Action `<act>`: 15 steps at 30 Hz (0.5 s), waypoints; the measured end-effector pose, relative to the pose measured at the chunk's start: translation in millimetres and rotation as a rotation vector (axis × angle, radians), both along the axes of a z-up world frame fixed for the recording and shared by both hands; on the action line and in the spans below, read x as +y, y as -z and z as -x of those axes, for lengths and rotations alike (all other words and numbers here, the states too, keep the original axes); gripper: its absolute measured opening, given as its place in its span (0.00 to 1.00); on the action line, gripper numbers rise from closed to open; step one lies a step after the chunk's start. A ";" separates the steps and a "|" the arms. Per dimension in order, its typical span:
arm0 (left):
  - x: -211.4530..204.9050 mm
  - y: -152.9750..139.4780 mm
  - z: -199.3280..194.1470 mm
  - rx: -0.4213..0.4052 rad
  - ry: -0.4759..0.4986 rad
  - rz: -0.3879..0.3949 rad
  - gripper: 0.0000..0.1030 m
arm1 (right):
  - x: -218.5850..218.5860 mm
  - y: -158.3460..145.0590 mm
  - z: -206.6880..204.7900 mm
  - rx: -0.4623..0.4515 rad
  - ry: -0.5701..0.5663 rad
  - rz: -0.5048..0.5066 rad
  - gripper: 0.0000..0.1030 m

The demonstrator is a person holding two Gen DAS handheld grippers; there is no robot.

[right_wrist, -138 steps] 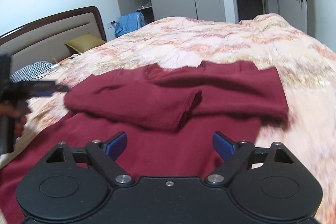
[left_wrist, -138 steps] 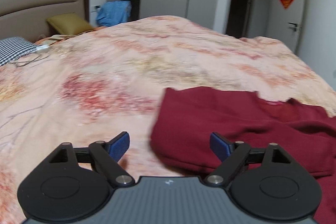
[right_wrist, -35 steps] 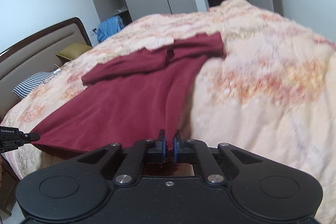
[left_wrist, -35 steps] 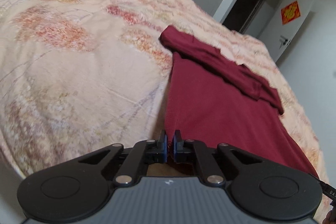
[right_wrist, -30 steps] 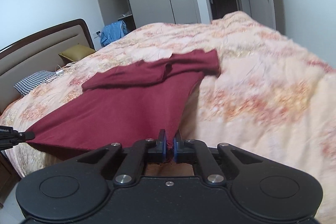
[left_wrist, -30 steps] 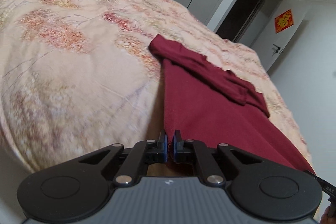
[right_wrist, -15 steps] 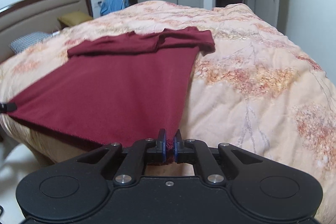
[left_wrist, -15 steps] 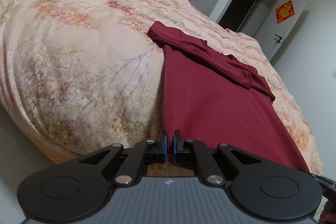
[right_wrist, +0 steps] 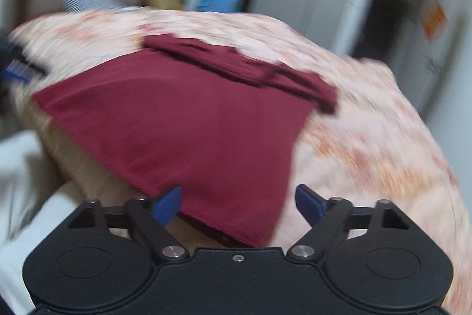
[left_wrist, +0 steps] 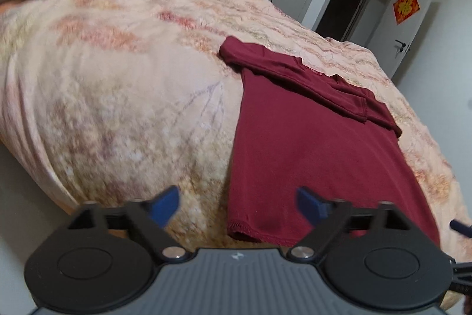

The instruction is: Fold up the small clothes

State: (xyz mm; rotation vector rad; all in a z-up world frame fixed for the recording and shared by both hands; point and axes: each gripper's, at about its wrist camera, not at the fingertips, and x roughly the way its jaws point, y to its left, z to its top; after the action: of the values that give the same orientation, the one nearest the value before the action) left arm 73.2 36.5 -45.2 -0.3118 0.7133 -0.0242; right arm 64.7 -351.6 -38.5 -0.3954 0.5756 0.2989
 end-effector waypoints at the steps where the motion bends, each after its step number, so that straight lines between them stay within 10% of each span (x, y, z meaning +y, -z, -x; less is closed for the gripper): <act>1: -3.0 -1.4 -0.4 -0.006 0.006 -0.023 0.93 | 7.1 2.4 0.7 -0.005 -0.050 0.040 0.85; 7: -17.5 -2.1 -6.0 -0.007 0.031 -0.089 1.00 | 43.0 28.5 1.8 -0.017 -0.254 0.272 0.80; 15: -37.5 1.4 -14.3 -0.007 0.072 -0.105 1.00 | 62.7 63.2 -7.3 -0.051 -0.259 0.426 0.67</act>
State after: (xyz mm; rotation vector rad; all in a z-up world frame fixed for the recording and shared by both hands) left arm 87.5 -1.0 -46.6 -0.1857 0.7162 -0.0557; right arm 72.0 -288.9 -101.7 -0.8905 0.5374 0.4140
